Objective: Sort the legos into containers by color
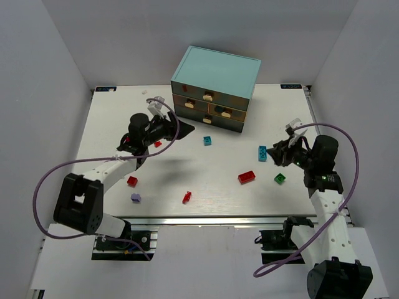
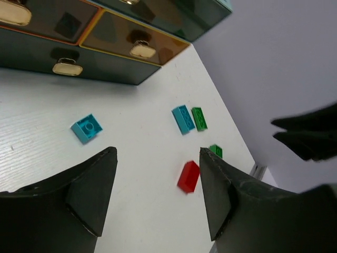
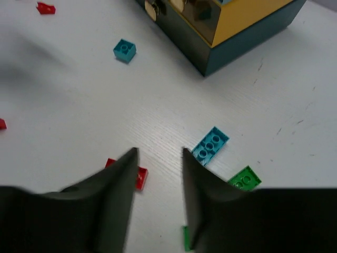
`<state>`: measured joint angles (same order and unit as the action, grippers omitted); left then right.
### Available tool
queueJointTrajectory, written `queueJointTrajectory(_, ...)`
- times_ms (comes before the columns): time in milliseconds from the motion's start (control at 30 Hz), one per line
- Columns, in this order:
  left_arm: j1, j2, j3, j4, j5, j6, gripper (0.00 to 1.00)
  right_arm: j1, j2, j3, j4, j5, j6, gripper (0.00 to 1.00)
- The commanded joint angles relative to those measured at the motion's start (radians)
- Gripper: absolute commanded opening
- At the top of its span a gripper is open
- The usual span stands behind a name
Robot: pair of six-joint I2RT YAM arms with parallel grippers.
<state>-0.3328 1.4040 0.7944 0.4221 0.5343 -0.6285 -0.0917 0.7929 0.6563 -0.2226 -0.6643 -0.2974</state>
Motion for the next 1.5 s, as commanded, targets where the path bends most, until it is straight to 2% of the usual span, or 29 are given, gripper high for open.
queueJointTrajectory(0,-0.034,0.064,0.075,0.029,-0.144,-0.095,0.74,0.004,-0.018,0.002,0.072,0.009,0.053,0.34)
queueJointTrajectory(67,-0.045,0.125,0.115,0.029,-0.18,-0.12,0.75,0.006,-0.011,0.012,0.077,0.029,0.081,0.14)
queueJointTrajectory(100,-0.057,0.144,0.168,-0.008,-0.23,-0.128,0.75,0.007,-0.009,0.014,0.078,0.054,0.09,0.14)
queueJointTrajectory(200,-0.068,0.225,0.256,-0.026,-0.301,-0.198,0.75,0.013,-0.009,0.012,0.088,0.068,0.104,0.19)
queueJointTrajectory(267,-0.077,0.281,0.288,0.016,-0.316,-0.247,0.75,0.017,-0.011,0.009,0.092,0.074,0.106,0.23)
queueJointTrajectory(400,-0.077,0.373,0.342,0.109,-0.323,-0.329,0.75,0.021,-0.009,0.005,0.1,0.089,0.103,0.24)
queueJointTrajectory(667,-0.086,0.515,0.546,0.09,-0.303,-0.364,0.74,0.049,-0.009,-0.003,0.111,0.115,0.093,0.26)
queueJointTrajectory(867,-0.086,0.562,0.585,0.095,-0.309,-0.382,0.72,0.073,-0.004,-0.004,0.118,0.15,0.087,0.25)
queueJointTrajectory(1067,-0.086,0.613,0.611,0.124,-0.301,-0.428,0.65,0.087,0.002,-0.007,0.123,0.172,0.084,0.24)
queueJointTrajectory(1333,-0.086,0.648,0.657,0.112,-0.298,-0.461,0.6,0.09,0.003,-0.011,0.127,0.181,0.081,0.23)
queueJointTrajectory(1467,-0.086,0.644,0.652,0.113,-0.306,-0.465,0.52,0.09,0.0,-0.014,0.131,0.181,0.081,0.22)
